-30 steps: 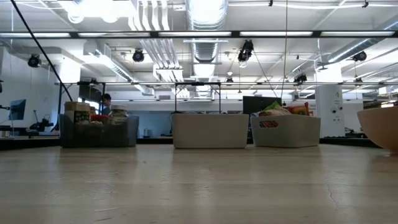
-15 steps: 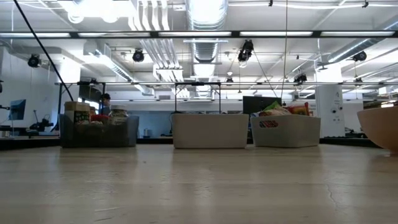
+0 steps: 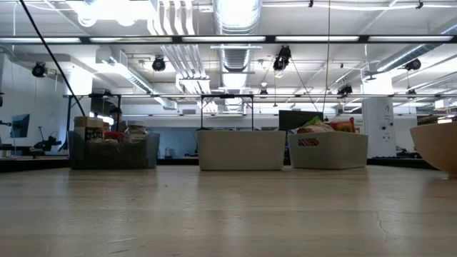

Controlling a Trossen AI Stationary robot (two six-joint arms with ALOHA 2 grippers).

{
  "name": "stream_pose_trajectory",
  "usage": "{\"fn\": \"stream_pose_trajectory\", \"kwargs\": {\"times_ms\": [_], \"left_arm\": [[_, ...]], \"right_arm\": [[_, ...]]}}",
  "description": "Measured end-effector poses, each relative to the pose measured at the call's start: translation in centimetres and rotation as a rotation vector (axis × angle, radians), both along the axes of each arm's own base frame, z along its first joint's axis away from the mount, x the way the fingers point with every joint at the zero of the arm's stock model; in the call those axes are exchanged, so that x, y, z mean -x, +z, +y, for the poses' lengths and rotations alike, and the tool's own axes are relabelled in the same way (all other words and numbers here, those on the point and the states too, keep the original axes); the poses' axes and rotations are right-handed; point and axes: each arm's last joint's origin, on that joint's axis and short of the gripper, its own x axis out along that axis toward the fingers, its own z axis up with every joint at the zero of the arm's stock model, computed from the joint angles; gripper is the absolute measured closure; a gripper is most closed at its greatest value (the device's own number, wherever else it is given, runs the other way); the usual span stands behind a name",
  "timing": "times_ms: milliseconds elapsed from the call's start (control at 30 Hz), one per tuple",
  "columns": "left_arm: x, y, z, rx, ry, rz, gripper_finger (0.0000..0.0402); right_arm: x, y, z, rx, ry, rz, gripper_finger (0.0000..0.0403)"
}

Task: Pick & Place Food Item
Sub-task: Put the brown seasoning bottle into the black bin

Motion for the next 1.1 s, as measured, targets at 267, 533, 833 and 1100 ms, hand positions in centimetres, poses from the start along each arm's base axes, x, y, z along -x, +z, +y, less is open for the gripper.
{"fn": "stream_pose_trajectory", "kwargs": {"times_ms": [267,533,833,1100], "left_arm": [[-0.1,0.1,-0.1,-0.002,-0.004,-0.015,0.0223],[-0.1,0.3,-0.1,0.009,-0.003,-0.031,0.0223],[-0.1,0.3,-0.1,0.034,-0.006,-0.028,0.0198],[0.1,0.0,-0.3,0.135,-0.047,0.043,0.0052]], "right_arm": [[-0.1,0.0,0.0,0.016,0.005,0.0,0.0158],[0.0,0.0,0.0,0.031,0.009,-0.002,0.0232],[0.0,-0.1,0.0,0.059,0.056,0.016,0.0232],[1.2,-2.1,0.4,0.269,0.235,0.295,0.0232]]}}
